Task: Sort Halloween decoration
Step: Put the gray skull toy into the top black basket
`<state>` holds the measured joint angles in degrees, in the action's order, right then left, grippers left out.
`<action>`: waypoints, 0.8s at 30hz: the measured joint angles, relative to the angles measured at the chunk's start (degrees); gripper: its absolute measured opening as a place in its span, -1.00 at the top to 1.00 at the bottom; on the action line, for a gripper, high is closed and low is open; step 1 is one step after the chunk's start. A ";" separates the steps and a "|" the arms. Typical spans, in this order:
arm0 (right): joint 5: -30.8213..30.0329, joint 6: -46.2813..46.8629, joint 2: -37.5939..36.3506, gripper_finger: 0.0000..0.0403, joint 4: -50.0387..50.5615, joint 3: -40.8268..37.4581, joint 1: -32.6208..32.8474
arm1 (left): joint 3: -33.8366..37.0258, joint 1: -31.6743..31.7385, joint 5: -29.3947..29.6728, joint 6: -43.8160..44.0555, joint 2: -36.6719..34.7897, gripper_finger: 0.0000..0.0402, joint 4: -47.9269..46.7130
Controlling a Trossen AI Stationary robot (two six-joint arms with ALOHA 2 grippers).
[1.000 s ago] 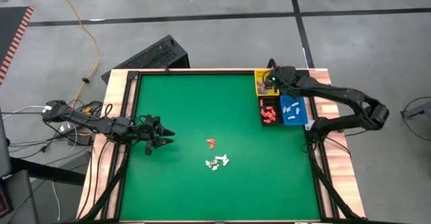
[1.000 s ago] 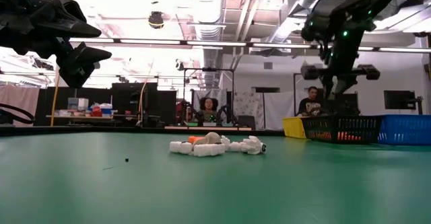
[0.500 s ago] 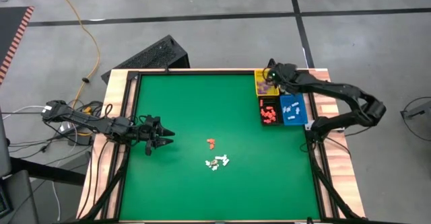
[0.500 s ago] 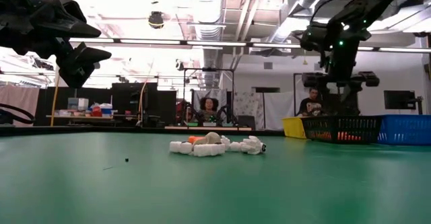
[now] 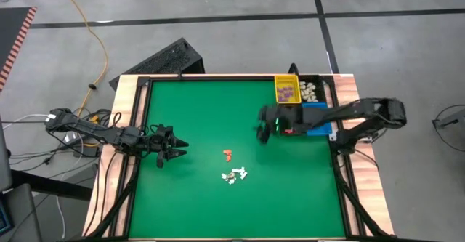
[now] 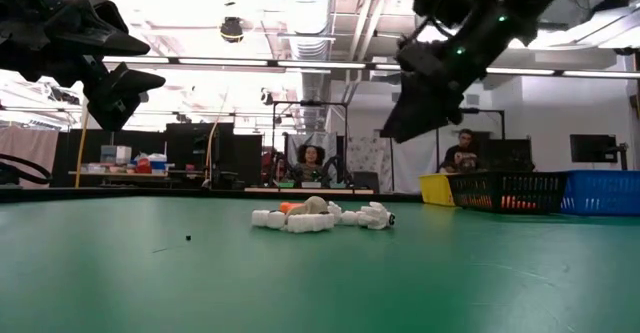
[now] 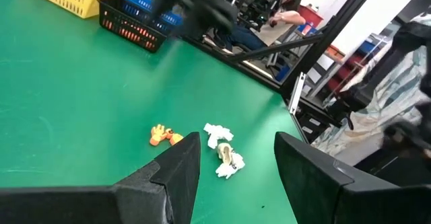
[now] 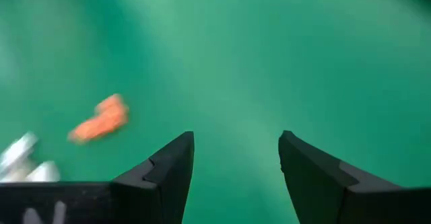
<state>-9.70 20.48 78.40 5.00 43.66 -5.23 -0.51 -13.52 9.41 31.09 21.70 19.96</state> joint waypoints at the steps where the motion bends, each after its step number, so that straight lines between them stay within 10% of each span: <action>1: -0.41 -0.76 1.62 -0.15 -1.91 0.00 3.49 | 0.00 0.00 0.00 0.00 -0.01 0.10 0.01; 9: -5.57 -2.60 17.21 -0.12 -20.22 3.75 21.94 | 0.00 0.00 0.02 0.00 0.00 0.10 0.03; 24: -5.24 -7.47 32.60 -0.12 -14.20 19.24 24.15 | 0.00 0.00 0.00 0.78 0.01 0.10 -0.23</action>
<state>-14.94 13.01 111.00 -9.20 62.90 18.92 -0.51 -13.52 9.41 31.87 21.71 19.73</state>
